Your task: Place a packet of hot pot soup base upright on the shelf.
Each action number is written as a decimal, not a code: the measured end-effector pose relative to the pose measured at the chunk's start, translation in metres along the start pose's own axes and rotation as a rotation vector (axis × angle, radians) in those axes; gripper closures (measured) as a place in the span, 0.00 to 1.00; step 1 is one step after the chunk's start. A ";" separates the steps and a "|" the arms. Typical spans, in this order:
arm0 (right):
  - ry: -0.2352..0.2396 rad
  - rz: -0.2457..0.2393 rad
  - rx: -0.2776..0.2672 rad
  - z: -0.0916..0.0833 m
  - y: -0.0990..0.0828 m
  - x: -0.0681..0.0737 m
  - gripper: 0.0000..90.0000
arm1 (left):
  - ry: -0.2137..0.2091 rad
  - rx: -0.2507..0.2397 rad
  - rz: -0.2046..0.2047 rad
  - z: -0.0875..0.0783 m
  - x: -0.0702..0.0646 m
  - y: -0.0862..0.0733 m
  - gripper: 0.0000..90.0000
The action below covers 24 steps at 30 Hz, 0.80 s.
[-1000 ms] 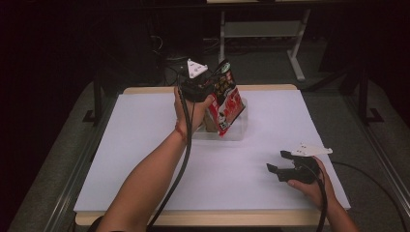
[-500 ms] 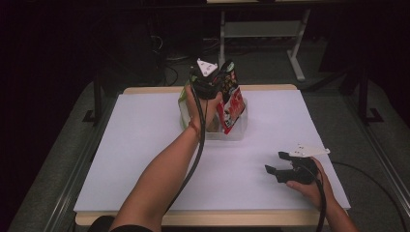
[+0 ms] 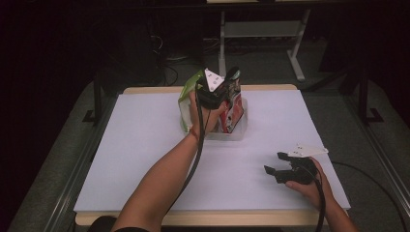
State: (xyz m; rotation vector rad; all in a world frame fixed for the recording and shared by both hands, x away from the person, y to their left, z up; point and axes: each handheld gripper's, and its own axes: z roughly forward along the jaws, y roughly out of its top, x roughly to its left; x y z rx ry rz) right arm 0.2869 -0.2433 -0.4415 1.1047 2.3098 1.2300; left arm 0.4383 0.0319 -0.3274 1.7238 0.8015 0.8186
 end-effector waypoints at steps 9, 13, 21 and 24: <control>-0.002 -0.012 0.007 0.001 -0.001 0.001 0.26 | -0.054 0.001 -0.008 0.002 0.000 -0.010 0.82; -0.003 -0.016 0.010 0.002 -0.001 0.001 0.26 | -0.075 -0.002 -0.008 0.001 0.001 -0.011 0.81; -0.014 -0.027 0.018 0.002 -0.001 0.002 0.26 | -0.111 0.032 -0.001 0.002 0.004 -0.012 0.78; -0.015 -0.029 0.021 0.002 -0.001 0.003 0.26 | -0.119 0.051 -0.004 0.003 0.009 -0.013 0.77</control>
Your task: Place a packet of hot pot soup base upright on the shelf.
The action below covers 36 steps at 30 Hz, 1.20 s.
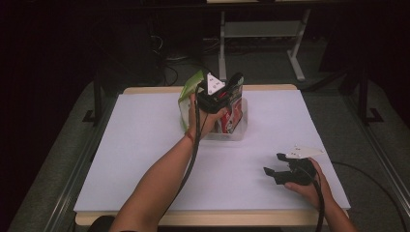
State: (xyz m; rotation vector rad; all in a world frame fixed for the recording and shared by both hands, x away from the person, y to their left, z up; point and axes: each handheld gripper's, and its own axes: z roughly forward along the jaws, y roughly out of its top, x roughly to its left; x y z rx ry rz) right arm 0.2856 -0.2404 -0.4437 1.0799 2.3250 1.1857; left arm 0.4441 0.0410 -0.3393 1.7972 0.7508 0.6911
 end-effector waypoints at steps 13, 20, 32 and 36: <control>-0.002 -0.013 0.013 0.003 0.001 0.001 0.26 | -0.021 0.017 -0.014 0.000 0.003 -0.003 0.75; -0.015 -0.026 0.024 0.003 0.000 0.002 0.26 | -0.038 0.042 -0.011 -0.002 0.003 -0.005 0.72; -0.021 -0.042 0.038 0.004 -0.001 0.003 0.26 | -0.114 0.046 -0.015 -0.019 0.008 -0.012 0.66; -0.019 -0.044 0.038 0.005 -0.001 0.003 0.26 | -0.123 0.047 0.021 -0.028 0.008 -0.012 0.64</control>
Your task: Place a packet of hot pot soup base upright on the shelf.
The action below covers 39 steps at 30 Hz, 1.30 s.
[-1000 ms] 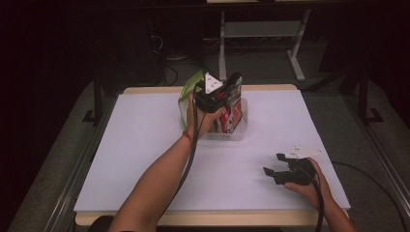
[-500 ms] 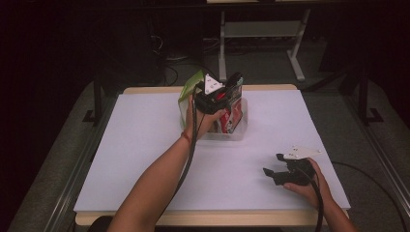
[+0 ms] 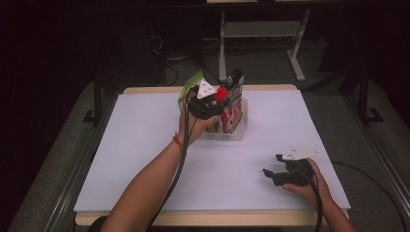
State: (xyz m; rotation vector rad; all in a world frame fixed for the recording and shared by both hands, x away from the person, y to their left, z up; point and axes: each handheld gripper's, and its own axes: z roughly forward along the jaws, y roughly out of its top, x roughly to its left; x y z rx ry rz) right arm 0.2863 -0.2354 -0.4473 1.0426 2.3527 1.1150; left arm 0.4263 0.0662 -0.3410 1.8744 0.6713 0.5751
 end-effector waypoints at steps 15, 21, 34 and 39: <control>-0.004 -0.007 -0.008 -0.002 0.002 0.002 0.27 | -0.041 -0.028 0.074 -0.027 0.001 -0.006 0.66; -0.020 0.006 -0.035 -0.004 0.003 0.000 0.28 | -0.043 -0.039 0.092 -0.032 0.001 -0.007 0.68; -0.037 0.000 -0.066 -0.011 0.004 0.000 0.29 | -0.051 -0.033 0.138 -0.046 -0.001 -0.008 0.67; -0.057 -0.010 -0.068 -0.013 0.005 0.000 0.29 | -0.044 -0.038 0.152 -0.051 0.000 -0.008 0.63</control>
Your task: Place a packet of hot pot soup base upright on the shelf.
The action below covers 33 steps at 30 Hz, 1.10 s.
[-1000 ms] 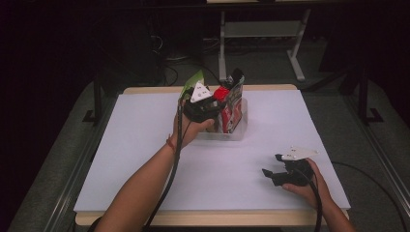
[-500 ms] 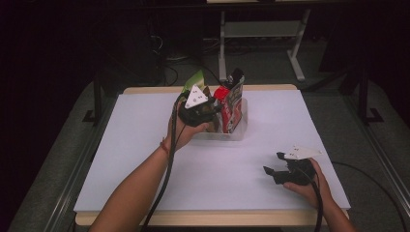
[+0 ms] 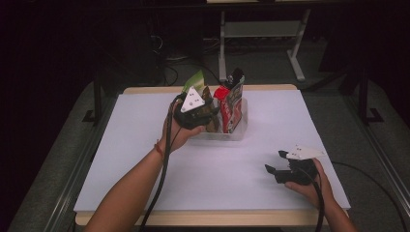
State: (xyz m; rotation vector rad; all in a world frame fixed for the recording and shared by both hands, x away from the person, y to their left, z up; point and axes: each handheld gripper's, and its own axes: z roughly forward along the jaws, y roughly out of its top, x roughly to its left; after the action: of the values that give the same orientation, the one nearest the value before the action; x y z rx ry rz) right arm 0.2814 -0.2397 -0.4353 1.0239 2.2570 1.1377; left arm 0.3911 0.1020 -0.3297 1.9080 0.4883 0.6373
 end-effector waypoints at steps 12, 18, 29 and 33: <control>-0.027 0.006 -0.019 -0.006 0.001 -0.005 0.29 | 0.004 0.038 0.045 -0.012 -0.002 -0.005 0.57; -0.028 0.007 -0.022 -0.007 0.002 -0.005 0.29 | -0.006 0.050 0.056 -0.019 -0.002 -0.007 0.56; -0.026 -0.005 -0.020 -0.007 0.002 -0.005 0.29 | -0.001 0.079 0.061 -0.034 0.001 -0.022 0.50; -0.029 -0.011 -0.020 -0.007 0.002 -0.005 0.29 | 0.000 0.093 0.060 -0.041 0.004 -0.030 0.49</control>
State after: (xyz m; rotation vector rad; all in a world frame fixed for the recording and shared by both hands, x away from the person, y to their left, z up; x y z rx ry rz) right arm 0.2810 -0.2466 -0.4293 1.0127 2.2219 1.1319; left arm 0.3669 0.1452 -0.3424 2.0172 0.4687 0.6635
